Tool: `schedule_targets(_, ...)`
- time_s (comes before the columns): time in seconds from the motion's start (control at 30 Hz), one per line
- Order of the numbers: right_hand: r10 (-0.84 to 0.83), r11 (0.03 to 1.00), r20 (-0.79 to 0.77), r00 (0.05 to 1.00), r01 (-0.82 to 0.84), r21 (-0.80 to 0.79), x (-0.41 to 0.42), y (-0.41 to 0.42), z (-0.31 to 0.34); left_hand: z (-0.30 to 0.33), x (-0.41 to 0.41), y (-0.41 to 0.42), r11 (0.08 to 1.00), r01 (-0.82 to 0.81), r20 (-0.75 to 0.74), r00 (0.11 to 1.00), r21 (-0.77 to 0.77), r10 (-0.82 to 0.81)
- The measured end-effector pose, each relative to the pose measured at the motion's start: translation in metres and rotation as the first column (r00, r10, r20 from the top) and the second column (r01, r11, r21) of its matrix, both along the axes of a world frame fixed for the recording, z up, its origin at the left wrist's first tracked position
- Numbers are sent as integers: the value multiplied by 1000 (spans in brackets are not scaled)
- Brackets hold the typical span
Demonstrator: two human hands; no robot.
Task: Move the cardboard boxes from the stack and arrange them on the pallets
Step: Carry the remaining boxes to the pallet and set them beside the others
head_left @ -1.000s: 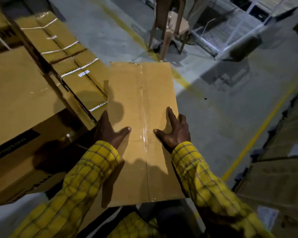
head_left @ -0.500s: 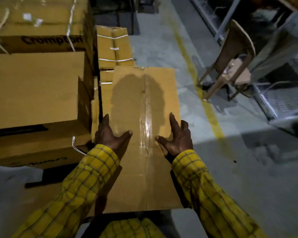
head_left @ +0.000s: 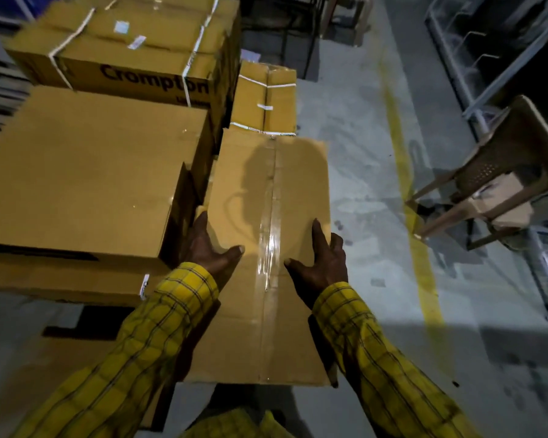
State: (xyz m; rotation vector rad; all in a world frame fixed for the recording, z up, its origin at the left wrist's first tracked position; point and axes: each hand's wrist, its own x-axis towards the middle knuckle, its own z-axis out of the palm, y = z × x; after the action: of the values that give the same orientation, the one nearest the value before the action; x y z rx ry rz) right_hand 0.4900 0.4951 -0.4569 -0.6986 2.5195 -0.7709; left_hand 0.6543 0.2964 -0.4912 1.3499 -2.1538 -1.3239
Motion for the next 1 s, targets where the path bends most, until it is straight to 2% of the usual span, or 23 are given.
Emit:
schedule_targets(0.17, 30, 999, 34, 999, -32, 40, -42, -62, -24, -29, -37, -60, 996, 24, 6, 1000, 90, -24)
schedule_targets(0.4, 48, 996, 150, 988, -59, 71, -86, -115, -68, -66, -72, -114, 992, 3, 64, 998, 124, -11)
schedule_targets(0.5, 113, 988, 207, 972, -133, 85, -101, -130, -89, -82, -75, -121, 989, -49, 71, 997, 139, 40)
schedule_targets(0.73, 160, 979, 256, 953, -186, 81, -122, -144, -100, -91, -79, -116, 984, -117, -12, 993, 131, 120)
schedule_targets(1.0, 214, 965, 236, 948, -242, 97, -130, -154, -108, -105, -75, -115, 982, -122, -36, 991, 145, 129)
